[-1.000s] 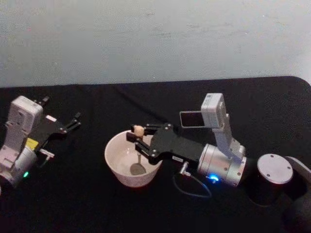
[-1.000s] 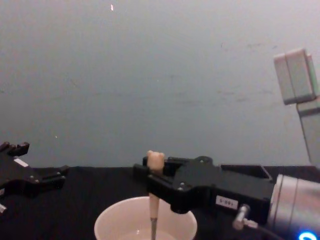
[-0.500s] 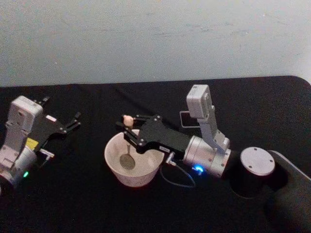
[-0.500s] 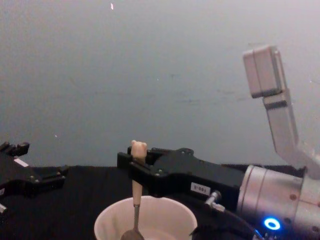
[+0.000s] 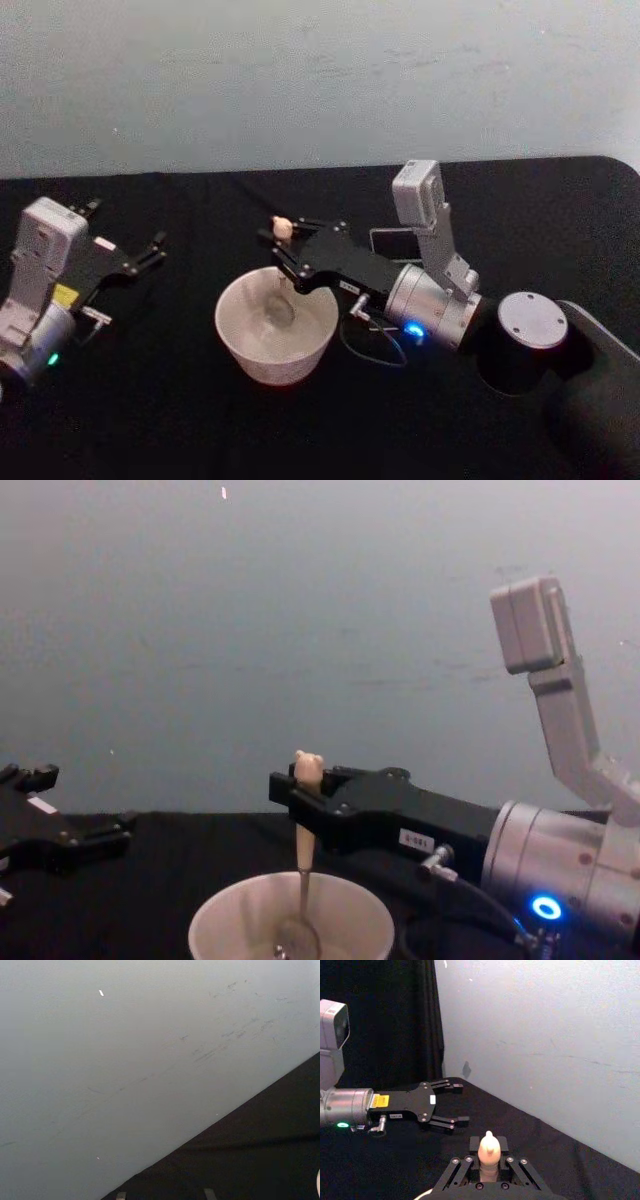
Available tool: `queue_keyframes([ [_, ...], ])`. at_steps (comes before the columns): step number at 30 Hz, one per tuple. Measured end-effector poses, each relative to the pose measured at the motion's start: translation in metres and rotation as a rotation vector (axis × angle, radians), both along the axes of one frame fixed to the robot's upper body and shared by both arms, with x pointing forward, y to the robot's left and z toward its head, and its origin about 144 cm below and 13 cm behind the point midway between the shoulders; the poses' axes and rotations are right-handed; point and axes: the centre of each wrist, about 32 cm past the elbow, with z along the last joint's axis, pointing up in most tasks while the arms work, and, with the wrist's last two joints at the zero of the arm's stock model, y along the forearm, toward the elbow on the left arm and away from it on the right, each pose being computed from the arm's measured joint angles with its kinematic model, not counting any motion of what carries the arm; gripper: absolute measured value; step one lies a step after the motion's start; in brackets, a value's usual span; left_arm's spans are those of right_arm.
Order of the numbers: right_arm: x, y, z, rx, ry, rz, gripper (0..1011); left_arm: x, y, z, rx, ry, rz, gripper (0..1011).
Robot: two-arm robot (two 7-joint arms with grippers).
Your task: Pick up the stirring spoon with one hand, stir inside the cup, then place it back in its original position.
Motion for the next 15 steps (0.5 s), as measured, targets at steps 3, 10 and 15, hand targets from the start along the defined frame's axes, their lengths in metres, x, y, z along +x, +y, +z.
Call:
queue_keyframes([
  [3,0.0004,-0.0011,-0.0001,-0.002,-0.001,-0.005,209,0.0000,0.0000,0.0000,0.000,0.000,0.000,1001],
  [10,0.0004,-0.0024,-0.0004,-0.003,-0.001,-0.009,209,0.0000,0.0000,0.0000,0.000,0.000,0.000,1001],
  [15,-0.0006,-0.0034,-0.0012,-0.004,0.000,-0.010,209,0.0000,0.0000,0.0000,0.000,0.000,0.000,1001],
])
